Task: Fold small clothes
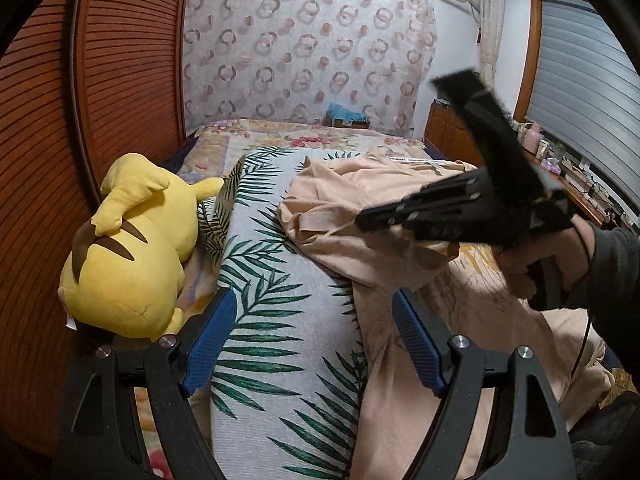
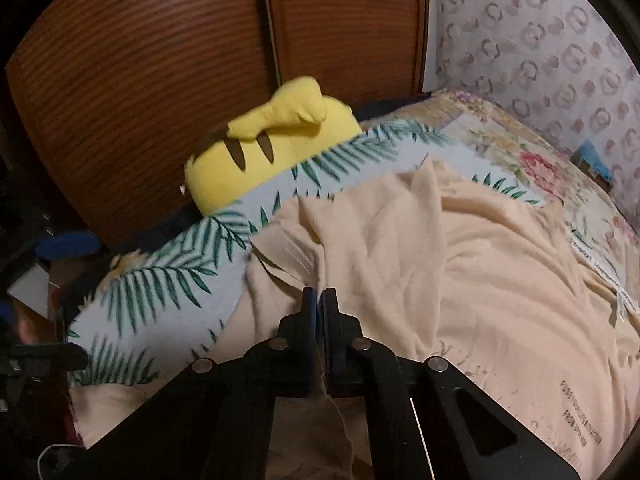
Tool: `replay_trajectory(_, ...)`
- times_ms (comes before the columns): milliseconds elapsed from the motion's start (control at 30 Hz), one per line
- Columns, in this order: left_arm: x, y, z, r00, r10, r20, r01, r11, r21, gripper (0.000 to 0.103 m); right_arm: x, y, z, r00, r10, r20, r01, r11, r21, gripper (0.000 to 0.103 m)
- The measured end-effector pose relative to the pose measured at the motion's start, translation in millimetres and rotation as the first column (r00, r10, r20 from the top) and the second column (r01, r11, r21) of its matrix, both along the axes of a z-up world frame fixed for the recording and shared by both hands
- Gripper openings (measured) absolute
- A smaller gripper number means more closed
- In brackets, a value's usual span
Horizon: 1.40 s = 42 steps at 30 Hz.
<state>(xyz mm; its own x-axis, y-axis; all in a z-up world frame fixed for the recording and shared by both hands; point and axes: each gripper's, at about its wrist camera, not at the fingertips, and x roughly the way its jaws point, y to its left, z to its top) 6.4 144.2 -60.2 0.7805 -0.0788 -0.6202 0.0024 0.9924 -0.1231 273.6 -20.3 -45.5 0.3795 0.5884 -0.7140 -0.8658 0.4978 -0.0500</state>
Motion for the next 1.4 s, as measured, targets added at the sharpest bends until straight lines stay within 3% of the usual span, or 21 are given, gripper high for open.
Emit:
replay_trajectory(400, 4, -12, -3, 1.0, -0.03, -0.01, 0.03, 1.0, -0.001, 0.081, -1, -64, 41, 0.995, -0.091, 0.035, 0.085, 0.987, 0.139, 0.002)
replay_trajectory(667, 6, -23, -8, 0.998, -0.053, -0.032, 0.053, 0.999, 0.0, 0.081, -3, -81, 43, 0.982, -0.184, 0.049, 0.173, 0.969, 0.178, 0.002)
replay_trajectory(867, 8, -27, -9, 0.998, -0.058, -0.038, 0.058, 0.998, 0.002, 0.081, -6, -85, 48, 0.938, -0.321, 0.128, 0.292, 0.934, 0.207, 0.002)
replay_trajectory(967, 8, -28, -9, 0.998, -0.058, -0.037, 0.058, 0.998, 0.0, 0.081, -9, -79, 39, 0.947, -0.307, 0.096, 0.282, 0.936, 0.209, 0.002)
replay_trajectory(1067, 10, -32, -10, 0.997, -0.061, -0.039, 0.061, 0.998, -0.007, 0.081, -14, -64, 20, 0.961, -0.268, 0.063, 0.255, 0.953, 0.164, 0.015)
replay_trajectory(1133, 13, -34, -12, 0.997, -0.064, -0.049, 0.064, 0.998, -0.005, 0.081, -20, -52, 4, 0.971, -0.236, 0.041, 0.228, 0.963, 0.141, 0.035)
replay_trajectory(1167, 14, -36, -13, 0.996, -0.066, -0.057, 0.066, 0.998, -0.001, 0.081, -22, -45, -5, 0.978, -0.209, 0.011, 0.206, 0.97, 0.129, 0.04)
replay_trajectory(1400, 26, -34, -29, 0.991, -0.052, -0.127, 0.054, 0.999, 0.008, 0.081, -31, -18, -51, 0.983, -0.177, -0.049, 0.179, 0.984, 0.021, 0.042)
